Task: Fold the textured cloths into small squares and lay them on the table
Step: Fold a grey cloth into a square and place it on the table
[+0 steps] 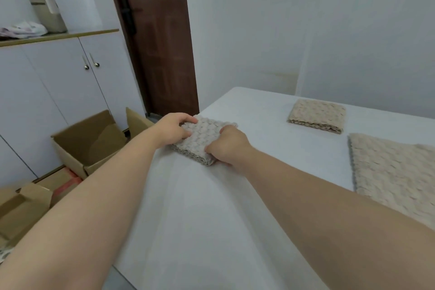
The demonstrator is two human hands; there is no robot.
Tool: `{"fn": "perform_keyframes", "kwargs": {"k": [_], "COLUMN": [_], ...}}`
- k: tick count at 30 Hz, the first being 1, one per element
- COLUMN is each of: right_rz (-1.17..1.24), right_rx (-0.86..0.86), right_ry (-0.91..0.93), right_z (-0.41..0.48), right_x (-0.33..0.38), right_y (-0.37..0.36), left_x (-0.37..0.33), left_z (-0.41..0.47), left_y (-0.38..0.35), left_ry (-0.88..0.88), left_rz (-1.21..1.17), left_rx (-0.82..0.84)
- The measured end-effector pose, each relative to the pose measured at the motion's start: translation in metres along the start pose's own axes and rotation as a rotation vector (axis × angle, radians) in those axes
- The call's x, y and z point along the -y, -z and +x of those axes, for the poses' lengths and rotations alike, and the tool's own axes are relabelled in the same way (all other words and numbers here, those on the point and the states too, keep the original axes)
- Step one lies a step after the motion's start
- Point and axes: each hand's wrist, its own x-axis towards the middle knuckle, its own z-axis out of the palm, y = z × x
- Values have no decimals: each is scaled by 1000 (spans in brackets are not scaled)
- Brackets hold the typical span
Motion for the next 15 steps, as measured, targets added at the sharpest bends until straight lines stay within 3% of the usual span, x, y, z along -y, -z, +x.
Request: {"fn": "perform_keyframes", "kwargs": {"k": [4, 8, 10, 15], "right_rz": [-299, -608, -649, -642], "right_rx": [-28, -319, -251, 23], "right_ry": [11, 316, 408, 300], "right_z": [-8, -11, -3, 21], "right_x": [-7, -13, -13, -21], "right_y": [-7, -4, -3, -5], "left_x": [-3, -14, -19, -6], "left_z": [-3, -3, -2, 6], "left_y": [2, 9, 3, -24], "left_ry": [-12, -168, -233, -211], "left_rz": [172, 228, 218, 144], "left_rx": [-3, -75, -65, 73]}}
